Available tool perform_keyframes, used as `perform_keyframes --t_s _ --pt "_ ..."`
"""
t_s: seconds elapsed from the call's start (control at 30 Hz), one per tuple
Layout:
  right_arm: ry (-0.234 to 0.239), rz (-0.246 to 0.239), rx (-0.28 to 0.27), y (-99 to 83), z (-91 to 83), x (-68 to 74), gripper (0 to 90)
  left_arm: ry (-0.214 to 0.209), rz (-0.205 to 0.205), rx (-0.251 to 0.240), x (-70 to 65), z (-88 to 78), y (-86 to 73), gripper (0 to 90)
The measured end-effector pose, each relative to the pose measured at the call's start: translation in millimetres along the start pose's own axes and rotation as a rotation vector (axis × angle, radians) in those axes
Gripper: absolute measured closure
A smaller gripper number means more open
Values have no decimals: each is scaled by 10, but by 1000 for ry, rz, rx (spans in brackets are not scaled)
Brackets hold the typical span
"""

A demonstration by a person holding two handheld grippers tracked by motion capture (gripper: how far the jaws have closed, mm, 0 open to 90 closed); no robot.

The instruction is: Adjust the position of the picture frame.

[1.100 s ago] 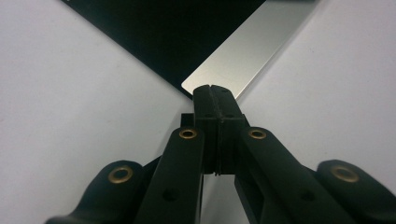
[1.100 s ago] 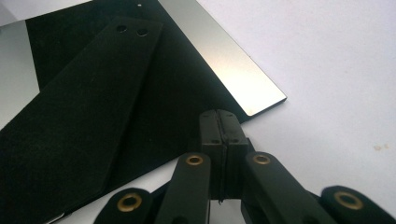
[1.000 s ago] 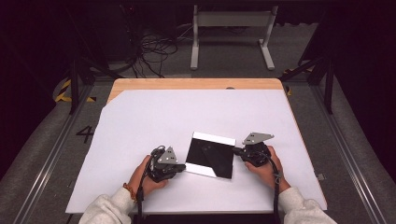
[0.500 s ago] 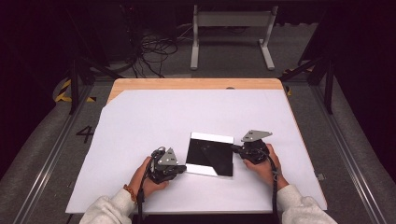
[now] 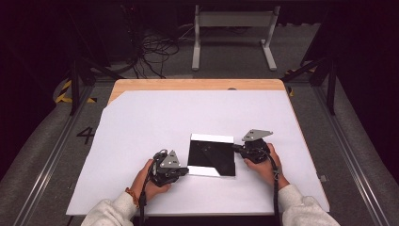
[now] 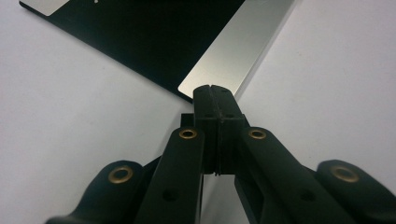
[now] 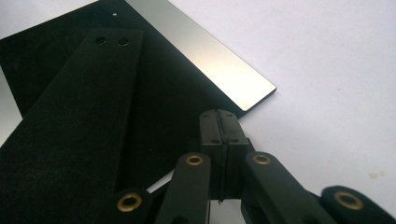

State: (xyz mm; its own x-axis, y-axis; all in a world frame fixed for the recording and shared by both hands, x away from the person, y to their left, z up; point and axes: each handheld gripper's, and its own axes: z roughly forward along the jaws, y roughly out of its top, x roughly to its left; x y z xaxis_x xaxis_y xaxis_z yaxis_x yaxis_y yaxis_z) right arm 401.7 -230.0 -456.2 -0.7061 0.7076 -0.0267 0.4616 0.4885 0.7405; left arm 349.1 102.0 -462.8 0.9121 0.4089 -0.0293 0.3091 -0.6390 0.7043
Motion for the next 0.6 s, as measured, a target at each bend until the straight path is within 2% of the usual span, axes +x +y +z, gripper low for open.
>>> perform_keyframes --t_s 0.27,0.6 --pt "-11 -6 0 26 29 -6 900 -17 -5 -10 1 9 -6 900" --pt "-14 -1 2 49 51 -22 900 -9 14 -10 -12 18 5 900"
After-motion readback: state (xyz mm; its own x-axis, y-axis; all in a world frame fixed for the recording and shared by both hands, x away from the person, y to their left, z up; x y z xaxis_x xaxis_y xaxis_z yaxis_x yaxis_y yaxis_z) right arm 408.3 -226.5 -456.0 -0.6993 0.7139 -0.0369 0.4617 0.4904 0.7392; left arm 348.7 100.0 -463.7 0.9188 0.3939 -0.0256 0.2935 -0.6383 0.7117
